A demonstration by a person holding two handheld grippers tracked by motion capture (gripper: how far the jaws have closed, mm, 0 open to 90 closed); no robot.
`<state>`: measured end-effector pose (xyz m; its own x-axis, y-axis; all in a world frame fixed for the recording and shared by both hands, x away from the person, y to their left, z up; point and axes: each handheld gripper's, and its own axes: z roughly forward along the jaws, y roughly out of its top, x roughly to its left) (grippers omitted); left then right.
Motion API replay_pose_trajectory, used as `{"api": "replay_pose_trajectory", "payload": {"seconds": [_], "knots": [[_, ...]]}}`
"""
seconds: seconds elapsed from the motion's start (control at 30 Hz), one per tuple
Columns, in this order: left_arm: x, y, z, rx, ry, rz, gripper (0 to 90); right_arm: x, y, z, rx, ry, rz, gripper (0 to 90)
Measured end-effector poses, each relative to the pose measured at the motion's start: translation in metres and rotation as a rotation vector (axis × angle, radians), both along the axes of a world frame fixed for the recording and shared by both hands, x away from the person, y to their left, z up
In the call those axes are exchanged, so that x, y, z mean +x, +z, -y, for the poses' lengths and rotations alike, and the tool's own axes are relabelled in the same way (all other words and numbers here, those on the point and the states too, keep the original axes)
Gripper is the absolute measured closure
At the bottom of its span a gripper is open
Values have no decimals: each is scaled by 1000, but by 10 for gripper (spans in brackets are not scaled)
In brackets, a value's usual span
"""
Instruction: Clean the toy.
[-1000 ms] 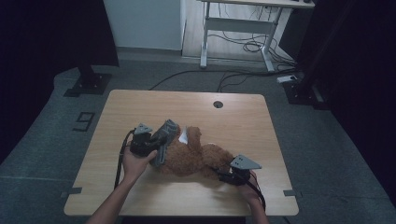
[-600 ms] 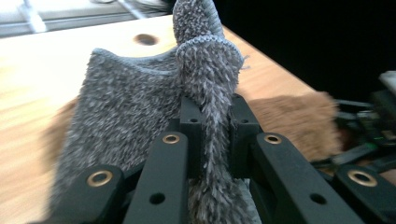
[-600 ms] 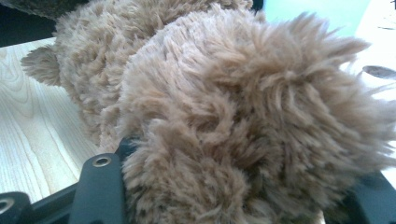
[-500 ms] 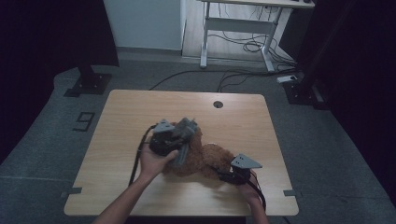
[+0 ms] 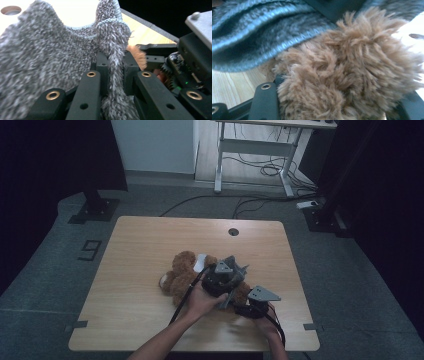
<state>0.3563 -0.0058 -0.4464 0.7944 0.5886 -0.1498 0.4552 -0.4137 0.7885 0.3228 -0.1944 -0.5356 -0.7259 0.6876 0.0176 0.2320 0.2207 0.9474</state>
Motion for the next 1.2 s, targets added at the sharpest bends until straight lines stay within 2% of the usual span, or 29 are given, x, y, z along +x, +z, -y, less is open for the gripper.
{"api": "replay_pose_trajectory", "payload": {"seconds": [0.1,0.13,0.17,0.23,0.3,0.4,0.57,0.63,0.73,0.8,0.87,0.97,1.03,1.1,1.2], "knots": [[2,1,-18,40,56,33,794,0,0,0,-1,-1,1,380],[4,0,-27,48,74,30,794,0,0,1,-3,1,-2,380],[7,-2,-37,36,82,13,795,0,1,1,1,1,-2,381],[10,-5,-56,-14,92,-19,798,0,0,0,8,2,1,380],[9,-3,-68,-39,103,-13,801,0,1,-2,12,1,1,380],[8,5,-81,-44,128,20,800,1,0,-1,27,-1,-9,381],[18,8,-112,-59,206,19,797,1,-1,0,28,1,-10,381],[24,4,-125,-60,242,5,797,1,-1,0,28,3,-9,381],[34,-5,-141,-74,270,-57,797,1,-1,0,29,8,-7,381],[37,-10,-148,-82,289,-72,797,1,-1,0,28,10,-7,381],[38,-12,-151,-75,299,-70,797,2,-1,0,28,9,-9,381],[39,-13,-157,-40,321,-53,797,2,-1,0,27,10,-9,381],[40,-16,-164,-28,335,-62,797,2,-1,0,26,11,-9,381],[40,-20,-173,12,363,-60,798,2,-1,0,25,12,-8,381],[40,-29,-191,41,394,-91,797,2,0,1,18,18,-8,381]]}}
